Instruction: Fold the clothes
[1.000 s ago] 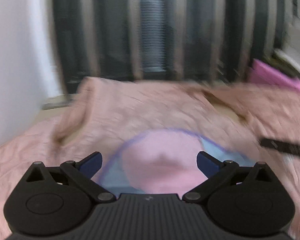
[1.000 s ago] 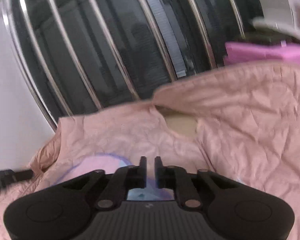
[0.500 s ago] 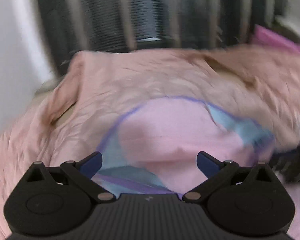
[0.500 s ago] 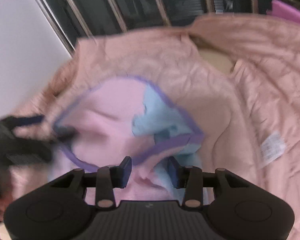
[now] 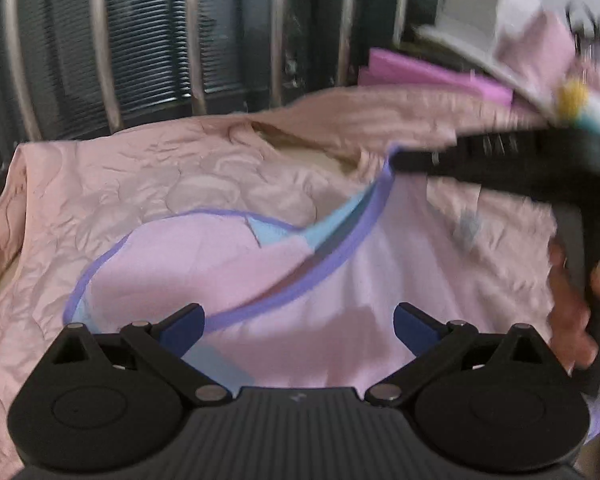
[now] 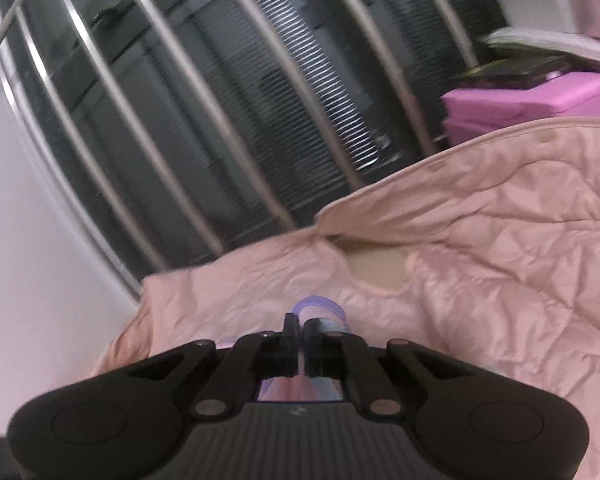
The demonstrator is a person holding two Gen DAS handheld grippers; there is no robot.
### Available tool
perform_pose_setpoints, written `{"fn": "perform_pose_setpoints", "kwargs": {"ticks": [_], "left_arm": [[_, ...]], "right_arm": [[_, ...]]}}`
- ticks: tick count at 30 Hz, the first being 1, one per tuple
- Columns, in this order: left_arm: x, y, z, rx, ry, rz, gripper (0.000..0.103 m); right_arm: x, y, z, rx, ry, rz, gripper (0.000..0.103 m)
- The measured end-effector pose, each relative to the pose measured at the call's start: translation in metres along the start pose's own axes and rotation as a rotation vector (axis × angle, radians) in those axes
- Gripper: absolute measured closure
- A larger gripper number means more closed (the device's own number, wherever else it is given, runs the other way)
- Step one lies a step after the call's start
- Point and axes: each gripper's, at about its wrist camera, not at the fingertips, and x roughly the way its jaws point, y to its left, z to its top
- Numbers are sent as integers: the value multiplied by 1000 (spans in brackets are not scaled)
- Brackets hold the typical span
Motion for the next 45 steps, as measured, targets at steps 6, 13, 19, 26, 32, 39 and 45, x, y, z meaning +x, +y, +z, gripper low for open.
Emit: {"fn": "perform_pose_setpoints", "kwargs": {"ticks": [6, 13, 19, 26, 32, 39, 45], "left_arm": [[25, 11, -8, -87, 47, 54, 24], [31, 28, -13, -150, 27, 115, 79], [27, 53, -8, -283, -12, 224, 93], [9, 88, -8, -467, -42, 212, 44], [-36, 76, 7, -488, -129, 278, 13], [-109, 23, -40, -361, -175, 139, 0], [-88, -18, -87, -192, -88, 214, 0]], "right_arm": [[6, 4, 2, -37, 40, -75, 97], [-12, 25, 18, -132, 118, -73, 32], [-15, 41, 17, -256, 283, -50, 28], [28, 45, -30, -397, 578, 11, 93], [32, 32, -25, -229, 251, -31, 101], [7, 29, -2, -144, 162, -5, 79], [-17, 61, 6, -232, 113, -23, 52]]}}
